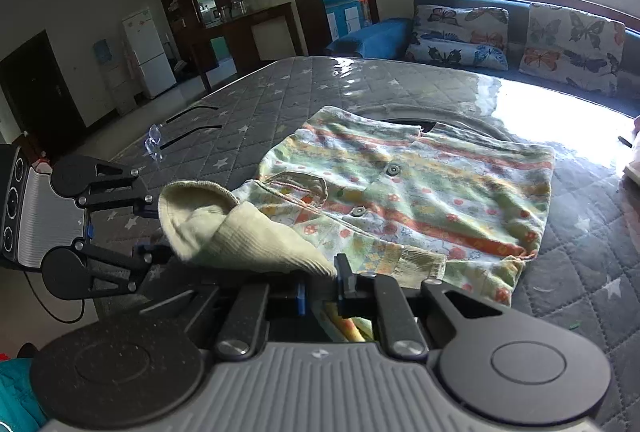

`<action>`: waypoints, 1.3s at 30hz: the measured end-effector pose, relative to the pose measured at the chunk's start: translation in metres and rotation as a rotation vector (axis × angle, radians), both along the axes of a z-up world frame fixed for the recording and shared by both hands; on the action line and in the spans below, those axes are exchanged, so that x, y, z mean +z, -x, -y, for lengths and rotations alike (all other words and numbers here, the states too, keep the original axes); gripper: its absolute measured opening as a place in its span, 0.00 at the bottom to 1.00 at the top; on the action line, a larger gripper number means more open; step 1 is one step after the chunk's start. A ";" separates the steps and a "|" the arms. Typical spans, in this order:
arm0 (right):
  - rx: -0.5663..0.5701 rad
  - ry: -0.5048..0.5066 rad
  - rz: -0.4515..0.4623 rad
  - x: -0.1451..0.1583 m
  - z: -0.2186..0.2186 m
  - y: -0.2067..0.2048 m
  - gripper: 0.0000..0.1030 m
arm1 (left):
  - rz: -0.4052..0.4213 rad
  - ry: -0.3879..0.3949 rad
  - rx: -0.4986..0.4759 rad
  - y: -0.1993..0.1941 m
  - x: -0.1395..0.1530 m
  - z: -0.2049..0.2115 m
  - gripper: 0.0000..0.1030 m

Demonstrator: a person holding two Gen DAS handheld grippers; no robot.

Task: Fold clothes

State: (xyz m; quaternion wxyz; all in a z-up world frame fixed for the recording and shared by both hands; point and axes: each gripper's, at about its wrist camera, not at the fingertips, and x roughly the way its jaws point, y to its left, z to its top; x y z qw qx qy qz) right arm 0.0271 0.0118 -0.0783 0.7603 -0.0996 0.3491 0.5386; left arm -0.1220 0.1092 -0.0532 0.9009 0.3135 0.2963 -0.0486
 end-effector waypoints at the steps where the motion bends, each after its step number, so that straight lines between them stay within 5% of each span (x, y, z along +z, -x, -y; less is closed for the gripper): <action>1: -0.003 0.001 0.006 0.000 0.000 0.001 0.10 | 0.004 -0.001 -0.006 0.002 0.001 0.000 0.21; 5: 0.001 -0.004 0.040 0.004 0.003 0.010 0.09 | 0.018 0.023 -0.036 0.011 0.009 -0.002 0.10; 13: 0.060 0.001 0.071 0.026 0.025 0.041 0.09 | -0.009 0.157 -0.123 0.051 0.040 0.002 0.09; 23: 0.146 0.058 -0.006 0.059 0.065 0.095 0.09 | -0.090 0.379 -0.224 0.104 0.088 0.009 0.09; 39: 0.125 0.034 0.084 0.061 0.004 0.009 0.09 | -0.011 0.482 -0.005 0.010 0.074 -0.048 0.08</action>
